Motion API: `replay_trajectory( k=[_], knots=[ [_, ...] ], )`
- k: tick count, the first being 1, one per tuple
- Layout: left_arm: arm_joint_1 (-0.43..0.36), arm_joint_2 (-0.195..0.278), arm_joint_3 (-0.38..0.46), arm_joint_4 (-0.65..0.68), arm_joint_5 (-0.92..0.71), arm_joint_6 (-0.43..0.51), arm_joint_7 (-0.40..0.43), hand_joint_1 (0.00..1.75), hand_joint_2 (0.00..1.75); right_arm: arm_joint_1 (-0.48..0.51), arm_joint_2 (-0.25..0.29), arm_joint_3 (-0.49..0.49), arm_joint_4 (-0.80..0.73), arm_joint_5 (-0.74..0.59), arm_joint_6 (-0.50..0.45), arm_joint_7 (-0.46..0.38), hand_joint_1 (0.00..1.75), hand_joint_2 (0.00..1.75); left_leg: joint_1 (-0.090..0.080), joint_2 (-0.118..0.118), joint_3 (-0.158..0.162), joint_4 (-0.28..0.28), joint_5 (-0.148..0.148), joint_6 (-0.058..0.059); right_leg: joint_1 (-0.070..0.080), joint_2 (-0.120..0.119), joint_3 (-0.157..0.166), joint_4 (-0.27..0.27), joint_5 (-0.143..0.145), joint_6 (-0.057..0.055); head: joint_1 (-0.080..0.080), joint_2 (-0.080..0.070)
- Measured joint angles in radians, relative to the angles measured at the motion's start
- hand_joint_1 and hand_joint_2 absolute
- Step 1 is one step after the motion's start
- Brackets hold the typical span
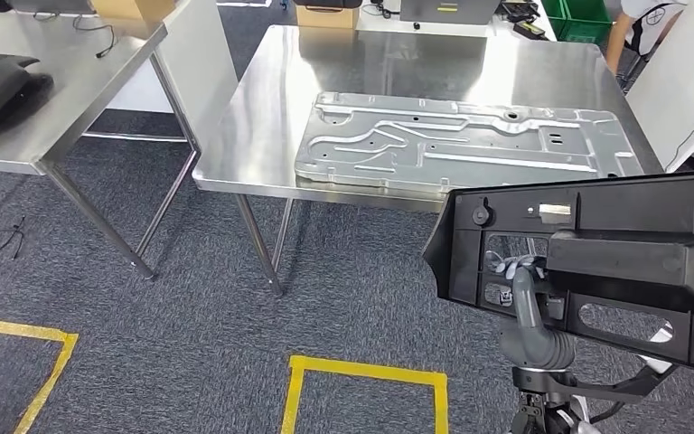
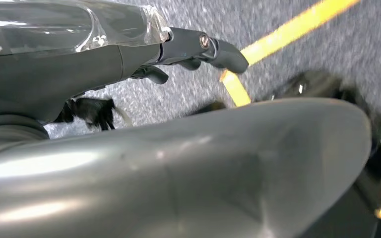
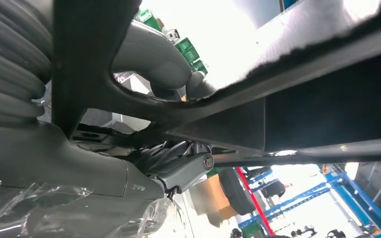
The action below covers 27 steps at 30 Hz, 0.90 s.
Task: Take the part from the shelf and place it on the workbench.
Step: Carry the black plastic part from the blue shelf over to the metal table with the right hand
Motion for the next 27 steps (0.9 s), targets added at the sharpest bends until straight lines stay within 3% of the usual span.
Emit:
replay_trajectory(
  k=[2, 4, 6, 7, 8, 11, 12, 14, 15, 17, 18, 20, 21, 22, 23, 24, 26, 27],
  knots=[
    [-0.004, 0.001, 0.0, 0.0, -0.001, 0.0, 0.0, 0.0, 0.0, -0.002, 0.0, 0.001, 0.0, 0.001, 0.0, 0.0, 1.75, 1.75, 0.002, -0.002, 0.029, -0.003, -0.015, 0.014, -0.002, -0.001, -0.066, 0.114, -0.006, 0.003, -0.001, 0.0],
    [-0.005, 0.001, 0.0, 0.0, -0.002, 0.0, 0.0, 0.0, 0.0, -0.002, 0.001, 0.001, 0.0, 0.002, 0.0, -0.001, 1.75, 1.75, 0.001, -0.005, 0.054, -0.004, -0.039, 0.02, -0.001, -0.002, -0.161, 0.23, -0.063, 0.006, -0.002, 0.0],
    [-0.003, 0.001, 0.0, 0.0, -0.002, 0.0, 0.0, 0.0, 0.0, 0.0, 0.001, 0.001, 0.001, 0.006, -0.001, -0.001, 1.75, 1.75, 0.002, -0.01, 0.086, -0.004, -0.068, 0.018, -0.002, -0.002, -0.227, 0.259, -0.131, 0.01, -0.002, 0.0],
    [-0.002, 0.001, 0.0, 0.0, -0.002, 0.0, 0.0, 0.0, 0.0, 0.0, 0.001, 0.001, 0.001, 0.007, -0.001, -0.001, 1.75, 1.75, 0.003, -0.012, 0.105, -0.004, -0.085, 0.016, -0.002, -0.002, -0.24, 0.232, -0.136, 0.011, -0.002, 0.0],
    [-0.001, 0.001, 0.0, 0.0, -0.002, 0.0, 0.0, 0.0, 0.0, 0.0, 0.001, 0.001, 0.001, 0.008, -0.001, -0.001, 1.75, 1.75, 0.004, -0.014, 0.126, -0.004, -0.101, 0.014, -0.002, -0.002, -0.243, 0.184, -0.11, 0.011, -0.001, 0.0],
    [-0.001, 0.002, 0.0, 0.0, -0.001, 0.001, 0.0, 0.0, 0.0, 0.003, 0.001, 0.002, 0.004, 0.009, -0.003, -0.002, 1.75, 1.75, 0.002, -0.018, 0.177, -0.012, -0.151, -0.001, 0.001, -0.007, -0.233, 0.02, 0.087, 0.005, 0.003, 0.0],
    [-0.001, 0.002, 0.0, 0.0, -0.001, 0.001, 0.0, 0.0, 0.0, 0.004, 0.001, 0.002, 0.006, 0.009, -0.004, -0.002, 1.75, 1.75, 0.0, -0.019, 0.195, -0.019, -0.161, -0.008, 0.001, -0.008, -0.226, -0.008, 0.129, 0.001, 0.005, 0.0],
    [-0.006, 0.003, 0.0, 0.0, 0.0, 0.002, -0.001, 0.0, 0.0, 0.004, 0.002, 0.002, 0.007, 0.01, -0.004, -0.003, 1.75, 1.75, -0.002, -0.018, 0.217, -0.013, -0.163, -0.018, 0.0, -0.005, -0.201, -0.021, 0.133, -0.011, 0.004, 0.0],
    [-0.008, 0.004, 0.0, 0.0, 0.0, 0.002, -0.001, 0.0, 0.0, 0.003, 0.003, 0.002, 0.007, 0.01, -0.004, -0.004, 1.75, 1.75, -0.002, -0.016, 0.211, 0.018, -0.153, -0.023, -0.003, -0.004, -0.187, -0.024, 0.128, -0.019, 0.003, 0.0],
    [-0.013, 0.004, 0.0, 0.0, 0.0, 0.002, -0.001, 0.0, 0.0, 0.001, 0.005, 0.002, 0.007, 0.01, -0.004, -0.005, 1.75, 1.75, 0.0, -0.011, 0.139, 0.138, -0.145, -0.034, -0.004, -0.004, -0.161, -0.025, 0.108, -0.031, 0.001, 0.0],
    [-0.014, 0.004, 0.0, 0.0, 0.0, 0.002, -0.001, 0.0, 0.0, 0.001, 0.006, 0.002, 0.007, 0.011, -0.004, -0.006, 1.75, 1.75, 0.001, -0.009, 0.088, 0.205, -0.162, -0.039, -0.004, -0.005, -0.148, -0.025, 0.094, -0.034, 0.001, 0.0],
    [-0.009, 0.004, 0.0, 0.0, 0.0, 0.002, -0.001, 0.0, 0.0, 0.002, 0.006, 0.002, 0.007, 0.011, -0.004, -0.006, 1.75, 1.75, 0.002, -0.008, -0.006, 0.292, -0.236, -0.045, -0.003, -0.003, -0.118, -0.025, 0.066, -0.038, 0.0, 0.0],
    [-0.006, 0.004, 0.0, 0.0, 0.0, 0.001, -0.001, 0.0, 0.0, 0.002, 0.006, 0.002, 0.007, 0.011, -0.004, -0.006, 1.75, 1.75, 0.002, -0.008, -0.036, 0.296, -0.27, -0.044, -0.003, -0.001, -0.099, -0.025, 0.05, -0.038, 0.0, 0.0],
    [-0.004, 0.004, 0.0, 0.0, 0.0, 0.001, -0.001, 0.0, 0.0, 0.002, 0.006, 0.002, 0.007, 0.011, -0.004, -0.006, 1.75, 1.75, 0.001, -0.008, -0.054, 0.273, -0.284, -0.041, -0.002, 0.001, -0.079, -0.025, 0.035, -0.038, 0.0, 0.0],
    [-0.003, 0.004, 0.0, 0.0, 0.0, 0.001, -0.001, 0.0, 0.0, 0.002, 0.006, 0.002, 0.007, 0.011, -0.004, -0.006, 1.75, 1.75, -0.001, -0.007, -0.061, 0.226, -0.267, -0.035, -0.001, 0.003, -0.057, -0.026, 0.019, -0.037, 0.0, 0.0],
    [-0.002, 0.005, 0.0, 0.0, 0.0, 0.001, -0.001, 0.0, 0.0, 0.003, 0.006, 0.002, 0.007, 0.011, -0.004, -0.006, 1.75, 1.75, -0.005, -0.006, -0.063, 0.163, -0.206, -0.025, -0.001, 0.003, -0.037, -0.03, 0.004, -0.037, 0.0, 0.0],
    [0.001, 0.007, 0.0, 0.001, 0.0, 0.001, -0.001, 0.0, 0.0, 0.003, 0.005, 0.002, 0.009, 0.011, -0.004, -0.006, 1.75, 1.75, -0.017, -0.008, -0.054, 0.05, -0.047, -0.006, 0.003, 0.01, -0.005, -0.041, -0.021, -0.034, 0.003, 0.0],
    [0.003, 0.008, 0.0, 0.001, 0.001, 0.002, -0.001, 0.0, 0.0, 0.003, 0.005, 0.002, 0.009, 0.011, -0.004, -0.006, 1.75, 1.75, -0.022, -0.009, -0.048, 0.018, 0.007, -0.002, 0.003, 0.014, 0.006, -0.049, -0.029, -0.032, 0.003, 0.0]
  ],
)
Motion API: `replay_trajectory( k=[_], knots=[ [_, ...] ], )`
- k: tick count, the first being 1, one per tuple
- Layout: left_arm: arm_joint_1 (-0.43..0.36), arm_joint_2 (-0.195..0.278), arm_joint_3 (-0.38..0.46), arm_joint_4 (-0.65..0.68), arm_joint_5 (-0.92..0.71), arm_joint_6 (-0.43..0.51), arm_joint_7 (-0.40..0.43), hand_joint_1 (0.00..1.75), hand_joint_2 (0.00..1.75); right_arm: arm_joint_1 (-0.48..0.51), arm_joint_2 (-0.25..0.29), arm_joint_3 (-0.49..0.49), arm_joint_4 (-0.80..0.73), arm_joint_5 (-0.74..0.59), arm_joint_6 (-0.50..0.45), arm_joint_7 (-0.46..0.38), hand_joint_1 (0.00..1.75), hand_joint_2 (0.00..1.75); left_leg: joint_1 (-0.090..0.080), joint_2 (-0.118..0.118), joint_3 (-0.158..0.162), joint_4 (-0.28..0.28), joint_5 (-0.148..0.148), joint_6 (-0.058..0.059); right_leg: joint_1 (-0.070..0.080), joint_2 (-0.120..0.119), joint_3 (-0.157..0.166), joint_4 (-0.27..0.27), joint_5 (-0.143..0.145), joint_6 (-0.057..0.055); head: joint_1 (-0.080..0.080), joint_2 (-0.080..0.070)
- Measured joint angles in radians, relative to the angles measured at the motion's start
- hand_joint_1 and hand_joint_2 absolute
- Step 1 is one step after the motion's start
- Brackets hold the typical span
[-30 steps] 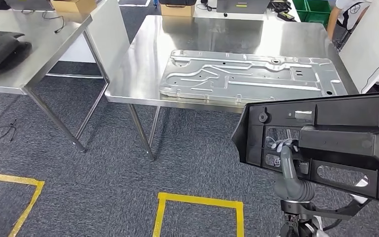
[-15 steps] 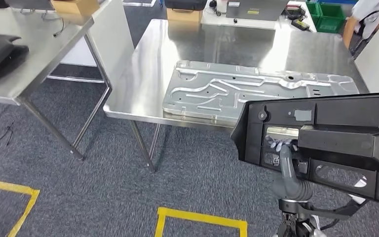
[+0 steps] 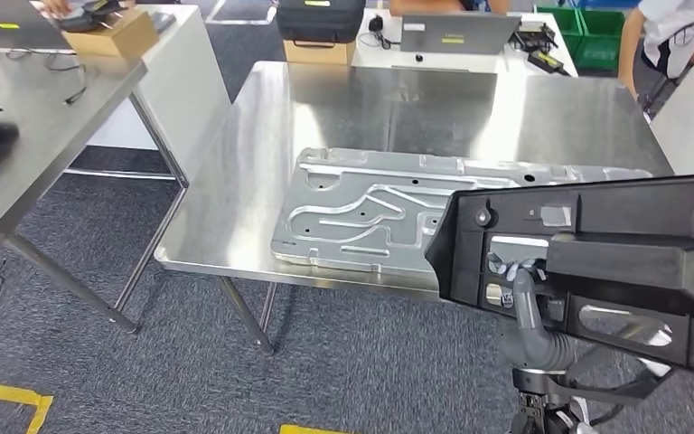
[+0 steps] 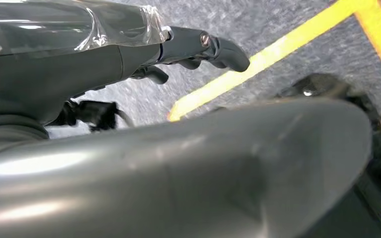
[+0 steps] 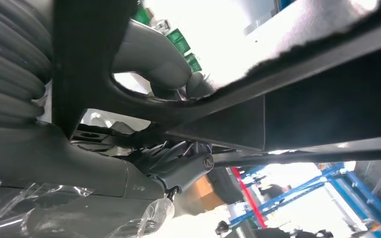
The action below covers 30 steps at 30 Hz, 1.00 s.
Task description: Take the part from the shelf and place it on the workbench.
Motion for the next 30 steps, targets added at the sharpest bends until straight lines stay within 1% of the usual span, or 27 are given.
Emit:
replay_trajectory(
  k=[1, 3, 4, 5, 6, 7, 8, 9, 10, 11, 12, 13, 14, 15, 16, 18, 19, 20, 21, 22, 23, 24, 25, 26, 27, 29, 30],
  knots=[
    [0.001, 0.001, 0.0, 0.0, 0.0, 0.0, 0.0, 0.0, 0.0, 0.0, 0.0, 0.0, 0.0, 0.0, 0.0, 0.0, 1.75, 1.75, -0.002, -0.001, 0.009, -0.013, 0.017, 0.0, 0.001, 0.004, 0.009, -0.002, -0.003, 0.003, -0.001, 0.0],
    [-0.001, 0.0, 0.0, 0.0, 0.002, 0.0, 0.0, 0.0, 0.0, 0.001, 0.0, 0.0, 0.0, 0.0, -0.003, 0.001, 1.75, 1.75, 0.001, 0.001, 0.032, -0.024, 0.003, 0.006, 0.0, 0.002, 0.004, 0.027, 0.007, 0.011, -0.006, 0.0],
    [-0.004, 0.001, 0.0, 0.0, 0.002, 0.001, -0.001, 0.0, 0.0, 0.0, 0.0, 0.0, 0.0, 0.003, -0.008, 0.004, 1.75, 1.75, 0.004, 0.001, 0.047, -0.028, -0.004, 0.013, -0.001, -0.001, -0.019, 0.075, 0.016, 0.015, -0.008, 0.0],
    [-0.006, 0.001, 0.0, 0.0, 0.002, 0.001, -0.001, 0.0, 0.0, -0.001, 0.0, 0.0, 0.0, 0.008, -0.021, 0.011, 1.75, 1.75, 0.008, 0.001, 0.062, -0.032, -0.013, 0.02, -0.001, -0.004, -0.055, 0.139, 0.019, 0.019, -0.01, 0.0],
    [-0.007, 0.0, 0.0, 0.0, 0.003, 0.001, -0.001, 0.0, 0.0, -0.002, 0.0, 0.0, 0.001, 0.021, -0.044, 0.027, 1.75, 1.75, 0.012, 0.0, 0.076, -0.035, -0.024, 0.024, -0.001, -0.007, -0.102, 0.21, 0.009, 0.023, -0.01, 0.0],
    [-0.007, 0.0, 0.0, 0.0, 0.003, 0.001, 0.0, 0.0, 0.0, -0.003, -0.001, 0.0, 0.001, 0.048, -0.086, 0.054, 1.75, 1.75, 0.015, 0.0, 0.091, -0.036, -0.037, 0.026, -0.002, -0.007, -0.15, 0.269, -0.016, 0.027, -0.011, 0.0],
    [-0.007, -0.001, 0.0, 0.0, 0.004, 0.001, 0.002, 0.0, 0.0, -0.004, -0.003, 0.001, 0.002, 0.09, -0.152, 0.096, 1.75, 1.75, 0.019, -0.002, 0.107, -0.036, -0.052, 0.024, -0.003, -0.008, -0.191, 0.307, -0.054, 0.032, -0.011, 0.0],
    [-0.005, -0.002, 0.0, 0.0, 0.005, 0.001, 0.004, 0.0, 0.0, -0.008, -0.008, 0.001, 0.005, 0.153, -0.241, 0.156, 1.75, 1.75, 0.024, -0.005, 0.125, -0.037, -0.067, 0.02, -0.006, -0.008, -0.222, 0.318, -0.091, 0.039, -0.011, 0.0],
    [-0.004, -0.002, 0.0, 0.0, 0.007, 0.001, 0.008, 0.0, 0.0, -0.014, -0.016, 0.001, 0.008, 0.235, -0.34, 0.228, 1.75, 1.75, 0.03, -0.008, 0.146, -0.037, -0.084, 0.015, -0.01, -0.01, -0.24, 0.304, -0.112, 0.046, -0.011, 0.0],
    [-0.004, -0.002, 0.0, 0.0, 0.008, 0.001, 0.011, 0.0, 0.0, -0.022, -0.024, -0.002, 0.012, 0.333, -0.43, 0.313, 1.75, 1.75, 0.036, -0.011, 0.167, -0.036, -0.101, 0.009, -0.016, -0.011, -0.247, 0.265, -0.106, 0.055, -0.011, 0.0],
    [-0.003, -0.002, -0.001, 0.0, 0.006, 0.0, 0.015, 0.0, 0.0, -0.032, -0.034, -0.007, 0.016, 0.433, -0.493, 0.405, 1.75, 1.75, 0.042, -0.014, 0.189, -0.036, -0.12, 0.001, -0.022, -0.014, -0.248, 0.209, -0.061, 0.064, -0.011, 0.0],
    [-0.002, -0.001, -0.002, 0.0, 0.004, 0.0, 0.018, 0.0, 0.0, -0.044, -0.042, -0.015, 0.023, 0.524, -0.526, 0.497, 1.75, 1.75, 0.045, -0.015, 0.21, -0.034, -0.141, -0.009, -0.029, -0.02, -0.248, 0.142, 0.014, 0.071, -0.01, 0.0],
    [-0.002, 0.0, -0.004, 0.0, 0.001, 0.0, 0.021, 0.0, 0.0, -0.058, -0.05, -0.028, 0.033, 0.599, -0.538, 0.586, 1.75, 1.75, 0.046, -0.015, 0.225, -0.034, -0.16, -0.016, -0.033, -0.029, -0.244, 0.093, 0.084, 0.073, -0.007, 0.0],
    [-0.002, 0.001, -0.007, 0.0, -0.003, -0.001, 0.024, 0.0, 0.0, -0.073, -0.06, -0.041, 0.043, 0.655, -0.54, 0.668, 1.75, 1.75, 0.046, -0.013, 0.241, -0.041, -0.177, -0.022, -0.034, -0.036, -0.24, 0.062, 0.138, 0.071, -0.004, 0.0],
    [-0.004, 0.002, -0.01, 0.0, -0.006, -0.002, 0.027, 0.0, 0.0, -0.089, -0.07, -0.058, 0.054, 0.705, -0.541, 0.736, 1.75, 1.75, 0.045, -0.011, 0.257, -0.045, -0.186, -0.028, -0.033, -0.041, -0.235, 0.047, 0.161, 0.062, -0.001, 0.0],
    [-0.014, 0.001, -0.015, 0.0, -0.012, -0.005, 0.033, 0.0, 0.0, -0.128, -0.094, -0.09, 0.068, 0.805, -0.541, 0.842, 1.75, 1.75, 0.048, -0.007, 0.264, -0.031, -0.177, -0.036, -0.031, -0.038, -0.219, 0.045, 0.153, 0.042, 0.001, 0.0],
    [-0.019, 0.001, -0.017, 0.0, -0.015, -0.007, 0.034, 0.0, 0.0, -0.151, -0.108, -0.104, 0.074, 0.855, -0.541, 0.883, 1.75, 1.75, 0.05, -0.004, 0.245, 0.011, -0.162, -0.04, -0.033, -0.035, -0.211, 0.042, 0.146, 0.034, 0.0, 0.0],
    [-0.024, 0.001, -0.019, 0.0, -0.019, -0.01, 0.035, 0.0, 0.0, -0.173, -0.122, -0.115, 0.081, 0.905, -0.541, 0.921, 1.75, 1.75, 0.05, -0.002, 0.207, 0.07, -0.154, -0.043, -0.033, -0.033, -0.2, 0.04, 0.138, 0.027, -0.001, 0.0],
    [-0.027, 0.001, -0.021, 0.0, -0.023, -0.014, 0.036, 0.0, 0.0, -0.191, -0.137, -0.124, 0.091, 0.96, -0.541, 0.959, 1.75, 1.75, 0.05, 0.0, 0.157, 0.14, -0.159, -0.046, -0.033, -0.031, -0.188, 0.038, 0.128, 0.022, -0.002, 0.0],
    [-0.029, 0.001, -0.024, 0.0, -0.027, -0.018, 0.036, 0.0, 0.0, -0.209, -0.154, -0.134, 0.104, 1.03, -0.541, 0.992, 1.75, 1.75, 0.05, 0.001, 0.104, 0.205, -0.183, -0.049, -0.033, -0.03, -0.174, 0.037, 0.116, 0.019, -0.003, 0.0],
    [-0.029, 0.001, -0.027, 0.0, -0.031, -0.022, 0.037, 0.0, 0.0, -0.226, -0.17, -0.144, 0.118, 1.111, -0.541, 1.018, 1.75, 1.75, 0.049, 0.001, 0.055, 0.252, -0.221, -0.049, -0.032, -0.028, -0.159, 0.036, 0.103, 0.018, -0.003, 0.0],
    [-0.029, 0.0, -0.031, 0.0, -0.035, -0.024, 0.038, 0.0, 0.0, -0.244, -0.188, -0.154, 0.134, 1.195, -0.541, 1.035, 1.75, 1.75, 0.048, 0.002, 0.015, 0.273, -0.261, -0.048, -0.032, -0.026, -0.142, 0.034, 0.089, 0.018, -0.003, 0.0],
    [-0.029, 0.0, -0.034, 0.0, -0.036, -0.026, 0.038, 0.0, 0.0, -0.261, -0.205, -0.163, 0.15, 1.28, -0.539, 1.044, 1.75, 1.75, 0.046, 0.002, -0.013, 0.267, -0.289, -0.045, -0.031, -0.023, -0.123, 0.032, 0.076, 0.018, -0.003, 0.0],
    [-0.029, -0.001, -0.036, 0.0, -0.034, -0.027, 0.037, 0.0, 0.0, -0.279, -0.222, -0.169, 0.165, 1.356, -0.537, 1.047, 1.75, 1.75, 0.043, 0.002, -0.029, 0.235, -0.29, -0.038, -0.03, -0.021, -0.103, 0.03, 0.062, 0.019, -0.003, 0.0],
    [-0.029, -0.001, -0.037, 0.0, -0.028, -0.029, 0.036, 0.0, 0.0, -0.294, -0.238, -0.173, 0.18, 1.428, -0.531, 1.048, 1.75, 1.75, 0.037, 0.003, -0.036, 0.18, -0.25, -0.026, -0.029, -0.019, -0.081, 0.025, 0.049, 0.02, -0.003, 0.0],
    [-0.028, 0.0, -0.038, 0.0, -0.009, -0.034, 0.029, 0.0, 0.0, -0.319, -0.269, -0.174, 0.211, 1.56, -0.507, 1.05, 1.75, 1.75, 0.02, 0.0, -0.036, 0.057, -0.081, 0.004, -0.027, -0.014, -0.041, 0.01, 0.026, 0.026, -0.003, 0.0],
    [-0.027, 0.001, -0.037, 0.0, 0.004, -0.036, 0.023, 0.0, 0.0, -0.329, -0.282, -0.174, 0.225, 1.617, -0.489, 1.05, 1.75, 1.75, 0.012, -0.002, -0.031, 0.015, -0.009, 0.017, -0.028, -0.011, -0.025, -0.001, 0.018, 0.032, -0.005, 0.0]
  ],
)
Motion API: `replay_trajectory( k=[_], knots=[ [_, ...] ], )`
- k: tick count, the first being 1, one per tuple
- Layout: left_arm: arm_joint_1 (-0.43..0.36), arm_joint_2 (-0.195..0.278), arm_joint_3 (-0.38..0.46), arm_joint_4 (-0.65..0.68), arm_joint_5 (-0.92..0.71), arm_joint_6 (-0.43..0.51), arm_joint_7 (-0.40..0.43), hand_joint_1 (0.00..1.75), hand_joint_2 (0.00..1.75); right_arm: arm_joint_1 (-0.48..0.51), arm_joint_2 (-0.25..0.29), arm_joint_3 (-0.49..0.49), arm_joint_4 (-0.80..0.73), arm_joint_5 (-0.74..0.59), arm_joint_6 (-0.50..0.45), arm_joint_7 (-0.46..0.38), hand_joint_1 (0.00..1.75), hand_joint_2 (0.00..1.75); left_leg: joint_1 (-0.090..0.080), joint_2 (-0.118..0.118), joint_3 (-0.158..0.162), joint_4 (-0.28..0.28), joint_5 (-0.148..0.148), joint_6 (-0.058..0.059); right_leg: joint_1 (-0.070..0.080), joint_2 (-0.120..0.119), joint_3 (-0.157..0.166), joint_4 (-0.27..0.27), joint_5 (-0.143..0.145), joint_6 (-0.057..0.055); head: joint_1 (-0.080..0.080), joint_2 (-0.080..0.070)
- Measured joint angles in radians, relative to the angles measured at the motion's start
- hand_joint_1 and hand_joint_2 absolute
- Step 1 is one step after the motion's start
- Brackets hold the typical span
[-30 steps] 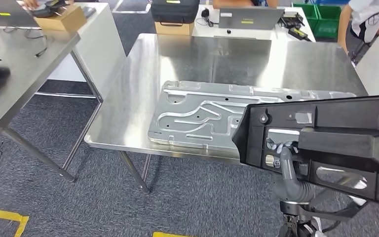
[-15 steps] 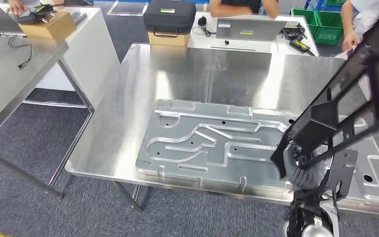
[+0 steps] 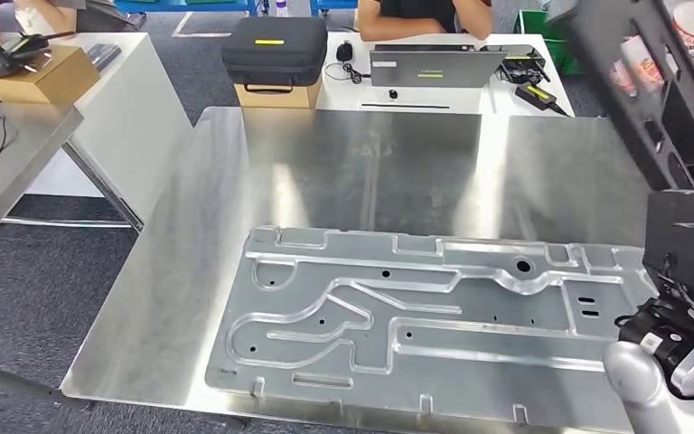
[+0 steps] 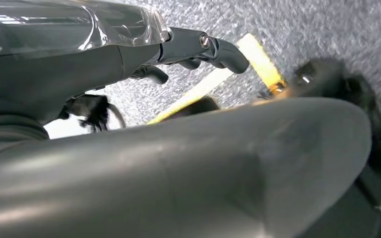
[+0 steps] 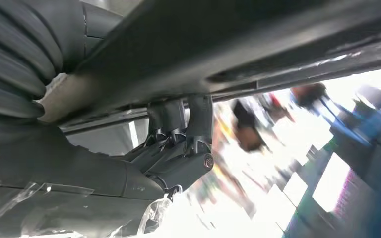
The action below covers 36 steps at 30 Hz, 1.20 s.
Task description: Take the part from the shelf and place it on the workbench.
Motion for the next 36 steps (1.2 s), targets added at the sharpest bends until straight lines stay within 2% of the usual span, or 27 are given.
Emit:
replay_trajectory(
  k=[1, 3, 4, 6, 8, 9, 10, 11, 12, 13, 14, 15, 16, 17, 19, 20, 21, 24, 25, 26, 27, 29, 30, 31, 32, 34, 36],
  knots=[
    [0.0, 0.0, 0.001, 0.0, 0.015, -0.002, -0.007, 0.0, 0.0, -0.008, -0.013, -0.001, 0.011, 0.052, 0.021, 0.0, 1.75, 1.75, -0.006, -0.002, 0.007, -0.023, 0.041, 0.008, 0.0, 0.003, 0.012, -0.008, -0.003, 0.006, -0.002, 0.0],
    [-0.008, -0.001, 0.009, 0.0, 0.046, -0.007, -0.026, 0.0, 0.0, -0.024, -0.04, -0.002, 0.024, 0.142, 0.067, 0.001, 1.75, 1.75, -0.007, -0.003, 0.034, -0.045, 0.041, 0.015, -0.001, 0.006, 0.02, -0.006, 0.005, 0.018, -0.009, 0.0],
    [-0.014, -0.001, 0.015, -0.001, 0.059, -0.011, -0.035, 0.0, 0.0, -0.031, -0.053, -0.002, 0.03, 0.18, 0.088, 0.001, 1.75, 1.75, -0.005, -0.004, 0.048, -0.059, 0.038, 0.018, -0.001, 0.005, 0.011, 0.02, 0.012, 0.022, -0.011, 0.0],
    [-0.025, -0.002, 0.025, -0.001, 0.07, -0.017, -0.045, 0.0, 0.0, -0.044, -0.078, -0.002, 0.041, 0.222, 0.113, 0.001, 1.75, 1.75, 0.001, -0.007, 0.08, -0.079, 0.029, 0.023, 0.0, 0.002, -0.045, 0.124, 0.001, 0.025, -0.012, 0.0],
    [-0.026, -0.006, 0.032, -0.001, 0.084, -0.021, -0.056, 0.0, 0.0, -0.05, -0.098, -0.002, 0.053, 0.253, 0.14, 0.001, 1.75, 1.75, 0.001, -0.009, 0.105, -0.082, 0.012, 0.027, 0.003, 0.0, -0.125, 0.242, -0.058, 0.025, -0.013, 0.0],
    [-0.023, -0.008, 0.038, -0.001, 0.098, -0.024, -0.068, 0.0, 0.0, -0.05, -0.107, 0.0, 0.058, 0.278, 0.167, 0.001, 1.75, 1.75, 0.002, -0.011, 0.118, -0.083, 0.002, 0.026, 0.004, 0.0, -0.157, 0.272, -0.09, 0.027, -0.013, 0.0],
    [-0.021, -0.01, 0.046, -0.001, 0.116, -0.028, -0.085, 0.0, 0.0, -0.051, -0.117, 0.002, 0.062, 0.311, 0.205, 0.001, 1.75, 1.75, 0.003, -0.013, 0.132, -0.082, -0.01, 0.024, 0.003, 0.0, -0.179, 0.275, -0.108, 0.031, -0.013, 0.0],
    [-0.021, -0.011, 0.056, -0.001, 0.134, -0.032, -0.105, 0.0, 0.0, -0.052, -0.128, 0.006, 0.066, 0.344, 0.246, 0.001, 1.75, 1.75, 0.005, -0.015, 0.146, -0.082, -0.022, 0.021, 0.002, -0.001, -0.19, 0.248, -0.098, 0.036, -0.013, 0.0],
    [-0.022, -0.012, 0.066, -0.001, 0.149, -0.036, -0.123, 0.0, 0.0, -0.053, -0.138, 0.009, 0.07, 0.368, 0.283, 0.001, 1.75, 1.75, 0.007, -0.018, 0.158, -0.082, -0.033, 0.015, 0.001, -0.001, -0.19, 0.195, -0.058, 0.041, -0.013, 0.0],
    [-0.025, -0.012, 0.075, -0.001, 0.161, -0.039, -0.14, 0.0, 0.0, -0.053, -0.147, 0.012, 0.074, 0.384, 0.311, 0.0, 1.75, 1.75, 0.009, -0.021, 0.168, -0.08, -0.045, 0.008, -0.003, -0.002, -0.186, 0.126, 0.012, 0.047, -0.013, 0.0],
    [-0.028, -0.013, 0.084, -0.001, 0.172, -0.041, -0.156, 0.0, 0.0, -0.056, -0.155, 0.016, 0.079, 0.392, 0.329, -0.001, 1.75, 1.75, 0.009, -0.023, 0.173, -0.071, -0.057, 0.001, -0.005, -0.003, -0.182, 0.064, 0.073, 0.048, -0.014, 0.0],
    [-0.03, -0.013, 0.094, -0.001, 0.182, -0.042, -0.176, 0.0, 0.0, -0.058, -0.16, 0.023, 0.084, 0.396, 0.34, -0.005, 1.75, 1.75, 0.009, -0.025, 0.174, -0.064, -0.069, -0.005, -0.005, -0.002, -0.18, 0.024, 0.122, 0.042, -0.017, 0.0],
    [-0.033, -0.014, 0.105, -0.001, 0.194, -0.043, -0.206, 0.0, 0.0, -0.059, -0.164, 0.031, 0.09, 0.398, 0.345, -0.013, 1.75, 1.75, 0.008, -0.025, 0.173, -0.056, -0.079, -0.01, -0.004, -0.002, -0.183, 0.005, 0.148, 0.033, -0.019, 0.0],
    [-0.036, -0.015, 0.117, -0.002, 0.206, -0.044, -0.242, 0.0, 0.0, -0.06, -0.166, 0.042, 0.096, 0.404, 0.348, -0.027, 1.75, 1.75, 0.008, -0.026, 0.173, -0.052, -0.088, -0.014, -0.001, -0.002, -0.185, 0.005, 0.147, 0.021, -0.023, 0.0],
    [-0.047, -0.019, 0.143, -0.006, 0.232, -0.045, -0.323, 0.0, 0.87, -0.06, -0.167, 0.069, 0.108, 0.429, 0.355, -0.071, 0.87, 0.87, 0.011, -0.019, 0.171, -0.041, -0.1, -0.023, 0.0, -0.004, -0.181, 0.008, 0.144, 0.008, -0.027, 0.0],
    [-0.053, -0.023, 0.158, -0.008, 0.244, -0.046, -0.351, 0.0, 1.31, -0.059, -0.167, 0.088, 0.115, 0.449, 0.361, -0.1, 0.44, 0.44, 0.012, -0.012, 0.156, -0.01, -0.109, -0.028, -0.001, -0.005, -0.177, 0.007, 0.141, 0.003, -0.03, 0.0],
    [-0.058, -0.026, 0.17, -0.009, 0.251, -0.044, -0.365, 0.0, 1.75, -0.058, -0.164, 0.112, 0.123, 0.469, 0.366, -0.127, 0.0, 0.0, 0.014, -0.006, 0.125, 0.046, -0.124, -0.035, -0.003, -0.005, -0.172, 0.006, 0.138, -0.001, -0.033, 0.0],
    [-0.058, -0.034, 0.197, -0.01, 0.246, -0.027, -0.347, 0.0, 1.75, -0.048, -0.136, 0.199, 0.169, 0.496, 0.355, -0.17, 0.0, 0.0, 0.018, 0.003, -0.009, 0.254, -0.19, -0.051, 0.0, -0.007, -0.162, 0.006, 0.126, -0.008, -0.038, 0.0],
    [-0.057, -0.035, 0.203, -0.01, 0.242, -0.021, -0.339, 0.0, 1.75, -0.044, -0.124, 0.225, 0.186, 0.495, 0.344, -0.172, 0.0, 0.0, 0.018, 0.004, -0.036, 0.277, -0.191, -0.05, 0.002, -0.009, -0.159, 0.006, 0.123, -0.009, -0.039, 0.0],
    [-0.057, -0.036, 0.208, -0.01, 0.241, -0.019, -0.33, 0.0, 1.75, -0.04, -0.112, 0.246, 0.201, 0.489, 0.331, -0.172, 0.0, 0.0, 0.015, 0.004, -0.044, 0.259, -0.17, -0.045, 0.005, -0.011, -0.155, 0.006, 0.12, -0.009, -0.039, 0.0],
    [-0.056, -0.036, 0.214, -0.01, 0.243, -0.019, -0.322, 0.0, 1.31, -0.039, -0.102, 0.262, 0.212, 0.48, 0.314, -0.171, 0.0, 0.0, 0.011, 0.004, -0.033, 0.203, -0.131, -0.035, 0.008, -0.014, -0.151, 0.006, 0.117, -0.009, -0.039, 0.0],
    [-0.055, -0.037, 0.225, -0.012, 0.248, -0.025, -0.303, 0.0, 0.44, -0.044, -0.083, 0.286, 0.23, 0.452, 0.276, -0.168, 0.0, 0.0, -0.004, 0.006, 0.02, 0.045, -0.041, -0.004, 0.015, -0.018, -0.144, 0.003, 0.114, -0.009, -0.038, 0.0],
    [-0.056, -0.038, 0.23, -0.012, 0.249, -0.031, -0.294, 0.0, 0.0, -0.048, -0.075, 0.294, 0.239, 0.433, 0.256, -0.166, 0.0, 0.0, -0.011, 0.009, 0.044, -0.014, -0.015, 0.004, 0.017, -0.019, -0.142, -0.001, 0.114, -0.009, -0.038, 0.0],
    [-0.056, -0.039, 0.234, -0.013, 0.248, -0.037, -0.284, 0.0, 0.0, -0.051, -0.068, 0.3, 0.248, 0.406, 0.237, -0.165, 0.0, 0.0, -0.017, 0.012, 0.057, -0.047, 0.0, 0.009, 0.018, -0.021, -0.141, -0.005, 0.114, -0.007, -0.038, 0.0],
    [-0.057, -0.039, 0.238, -0.013, 0.247, -0.045, -0.27, 0.0, 0.0, -0.053, -0.059, 0.305, 0.259, 0.368, 0.219, -0.164, 0.0, 0.0, -0.02, 0.015, 0.062, -0.059, 0.003, 0.007, 0.019, -0.023, -0.14, -0.008, 0.115, -0.005, -0.038, 0.0],
    [-0.057, -0.041, 0.243, -0.014, 0.243, -0.055, -0.248, 0.0, 0.0, -0.054, -0.042, 0.311, 0.277, 0.264, 0.185, -0.169, 0.0, 0.0, -0.016, 0.016, 0.069, -0.068, 0.013, 0.004, 0.018, -0.025, -0.139, -0.007, 0.111, 0.002, -0.038, 0.0],
    [-0.056, -0.041, 0.245, -0.014, 0.243, -0.056, -0.237, 0.0, 0.0, -0.052, -0.029, 0.314, 0.288, 0.149, 0.157, -0.181, 0.0, 0.0, -0.008, 0.017, 0.077, -0.077, 0.019, 0.007, 0.02, -0.02, -0.159, 0.051, 0.072, 0.007, -0.039, 0.0]
  ],
)
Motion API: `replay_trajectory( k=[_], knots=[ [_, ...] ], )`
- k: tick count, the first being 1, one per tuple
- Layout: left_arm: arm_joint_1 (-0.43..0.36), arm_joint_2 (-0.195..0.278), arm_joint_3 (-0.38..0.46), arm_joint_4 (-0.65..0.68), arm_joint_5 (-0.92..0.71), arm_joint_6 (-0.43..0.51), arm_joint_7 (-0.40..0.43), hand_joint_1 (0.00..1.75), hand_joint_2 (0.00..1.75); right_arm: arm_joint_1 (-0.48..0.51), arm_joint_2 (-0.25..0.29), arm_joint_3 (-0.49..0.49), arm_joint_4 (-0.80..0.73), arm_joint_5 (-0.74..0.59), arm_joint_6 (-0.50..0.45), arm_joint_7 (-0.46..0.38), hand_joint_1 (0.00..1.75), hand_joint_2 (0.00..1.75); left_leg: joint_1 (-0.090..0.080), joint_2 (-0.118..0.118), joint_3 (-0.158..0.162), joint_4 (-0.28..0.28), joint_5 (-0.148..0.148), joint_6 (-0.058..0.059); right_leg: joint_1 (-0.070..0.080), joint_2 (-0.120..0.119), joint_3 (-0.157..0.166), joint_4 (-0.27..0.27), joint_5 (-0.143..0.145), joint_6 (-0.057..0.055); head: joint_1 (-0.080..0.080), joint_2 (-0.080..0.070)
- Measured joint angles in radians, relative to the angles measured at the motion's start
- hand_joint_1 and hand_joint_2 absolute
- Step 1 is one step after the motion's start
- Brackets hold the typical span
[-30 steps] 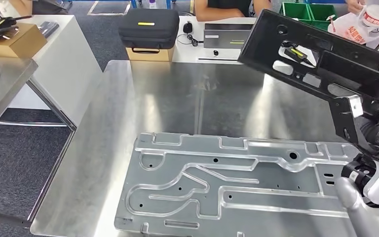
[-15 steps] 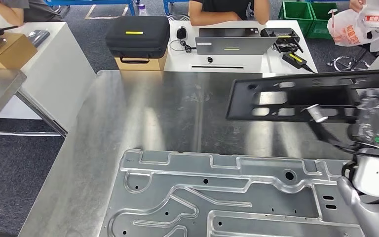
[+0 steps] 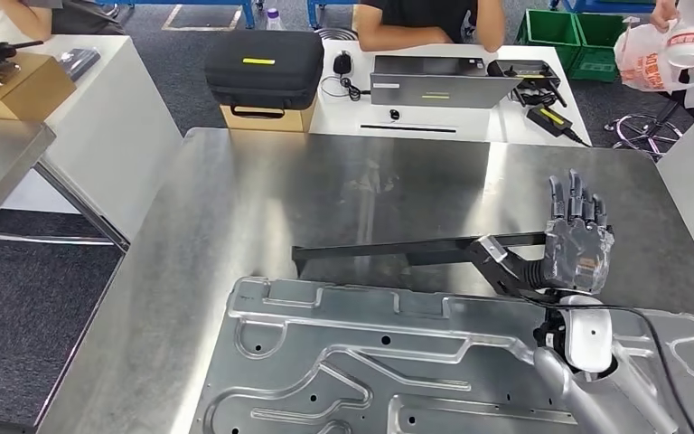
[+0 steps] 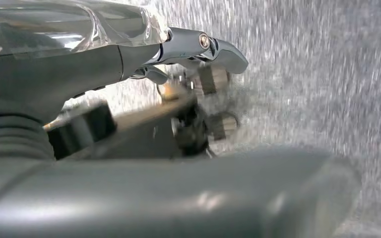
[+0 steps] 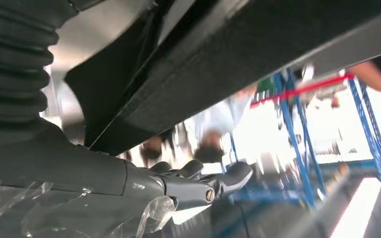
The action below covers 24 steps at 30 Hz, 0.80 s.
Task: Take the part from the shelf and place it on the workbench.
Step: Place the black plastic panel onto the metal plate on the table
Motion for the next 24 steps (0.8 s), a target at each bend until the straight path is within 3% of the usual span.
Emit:
replay_trajectory(
  k=[3, 4, 5, 7, 9, 11, 14, 16, 18, 19, 20, 21, 22, 24],
  knots=[
    [0.002, -0.001, 0.003, 0.0, 0.0, 0.003, 0.034, 0.0, 0.0, 0.007, 0.013, 0.0, 0.01, -0.165, -0.027, -0.029, 0.0, 0.0, 0.003, -0.001, 0.007, -0.001, -0.001, 0.005, 0.0, 0.011, -0.092, 0.209, -0.102, 0.005, 0.0, 0.0],
    [0.003, -0.001, 0.003, 0.0, 0.0, 0.003, 0.046, 0.0, 0.0, 0.011, 0.019, 0.0, 0.014, -0.215, -0.032, -0.041, 0.0, 0.0, 0.005, -0.001, 0.008, -0.001, -0.003, 0.005, -0.001, 0.012, -0.113, 0.252, -0.111, 0.008, 0.0, 0.0],
    [0.004, -0.001, 0.003, 0.0, 0.0, 0.004, 0.057, 0.0, 0.0, 0.014, 0.026, -0.001, 0.017, -0.261, -0.037, -0.053, 0.0, 0.0, 0.008, -0.002, 0.009, 0.0, -0.004, 0.003, -0.004, 0.012, -0.116, 0.256, -0.1, 0.012, 0.001, 0.0],
    [0.007, -0.001, 0.003, 0.0, -0.002, 0.004, 0.066, 0.0, 0.0, 0.017, 0.038, -0.004, 0.019, -0.328, -0.044, -0.072, 0.0, 0.0, 0.015, -0.004, 0.01, 0.009, -0.013, -0.006, -0.012, 0.01, -0.072, 0.155, -0.035, 0.024, 0.001, 0.0],
    [0.012, 0.0, 0.004, 0.0, -0.004, 0.004, 0.075, 0.0, 0.0, 0.014, 0.051, -0.012, 0.02, -0.397, -0.053, -0.097, 0.0, 0.0, 0.017, -0.006, 0.003, 0.032, -0.023, -0.022, -0.02, 0.012, -0.009, 0.022, 0.024, 0.032, 0.015, 0.0],
    [0.017, 0.002, 0.004, 0.0, -0.004, 0.006, 0.091, 0.0, 0.0, 0.012, 0.071, -0.023, 0.023, -0.523, -0.06, -0.139, 0.0, 0.0, 0.019, -0.007, -0.009, 0.046, -0.021, -0.036, -0.018, 0.017, 0.013, -0.035, 0.043, 0.024, 0.029, 0.0],
    [0.018, 0.003, 0.004, 0.0, -0.001, 0.009, 0.112, 0.0, 0.0, 0.009, 0.099, -0.041, 0.022, -0.788, -0.042, -0.212, 0.0, 0.0, 0.026, -0.005, -0.022, 0.055, -0.027, -0.051, -0.017, 0.015, 0.012, -0.046, 0.048, 0.008, 0.03, 0.0],
    [0.018, 0.003, 0.004, 0.0, 0.0, 0.013, 0.118, 0.0, 0.0, 0.001, 0.113, -0.055, 0.016, -1.006, -0.005, -0.252, 0.0, 0.0, 0.032, -0.002, -0.045, 0.138, -0.086, -0.067, -0.021, 0.012, 0.019, -0.055, 0.05, -0.002, 0.027, 0.0],
    [0.019, 0.004, 0.005, 0.0, 0.0, 0.016, 0.123, 0.0, 0.0, -0.002, 0.121, -0.07, 0.015, -1.242, 0.062, -0.285, 0.0, 0.0, 0.038, -0.001, -0.081, 0.282, -0.169, -0.081, -0.021, 0.011, 0.029, -0.056, 0.048, -0.008, 0.026, 0.0],
    [0.019, 0.004, 0.004, 0.0, 0.0, 0.017, 0.124, 0.0, 0.0, 0.003, 0.123, -0.074, 0.017, -1.342, 0.098, -0.301, 0.0, 0.0, 0.041, -0.001, -0.094, 0.335, -0.194, -0.085, -0.02, 0.01, 0.033, -0.057, 0.047, -0.01, 0.027, 0.0],
    [0.019, 0.004, 0.004, 0.0, 0.0, 0.017, 0.123, 0.0, 0.0, 0.013, 0.124, -0.077, 0.019, -1.422, 0.128, -0.315, 0.0, 0.0, 0.042, -0.002, -0.097, 0.356, -0.2, -0.085, -0.02, 0.01, 0.034, -0.057, 0.046, -0.011, 0.027, 0.0],
    [0.019, 0.004, 0.004, 0.0, 0.001, 0.017, 0.123, 0.0, 0.0, 0.023, 0.128, -0.079, 0.021, -1.476, 0.148, -0.329, 0.0, 0.0, 0.043, -0.002, -0.082, 0.333, -0.185, -0.084, -0.02, 0.01, 0.033, -0.057, 0.047, -0.012, 0.027, 0.0],
    [0.018, 0.004, 0.004, 0.0, 0.001, 0.017, 0.123, 0.0, 0.0, 0.029, 0.134, -0.08, 0.022, -1.52, 0.163, -0.345, 0.0, 0.0, 0.043, -0.002, -0.047, 0.269, -0.153, -0.081, -0.021, 0.012, 0.031, -0.057, 0.049, -0.011, 0.026, 0.0],
    [0.012, 0.005, 0.005, 0.0, 0.005, 0.017, 0.123, 0.0, 0.0, 0.027, 0.144, -0.085, 0.022, -1.584, 0.183, -0.384, 0.0, 0.0, 0.042, -0.004, 0.041, 0.097, -0.096, -0.073, -0.023, 0.016, 0.03, -0.059, 0.056, -0.006, 0.025, 0.0]
  ],
)
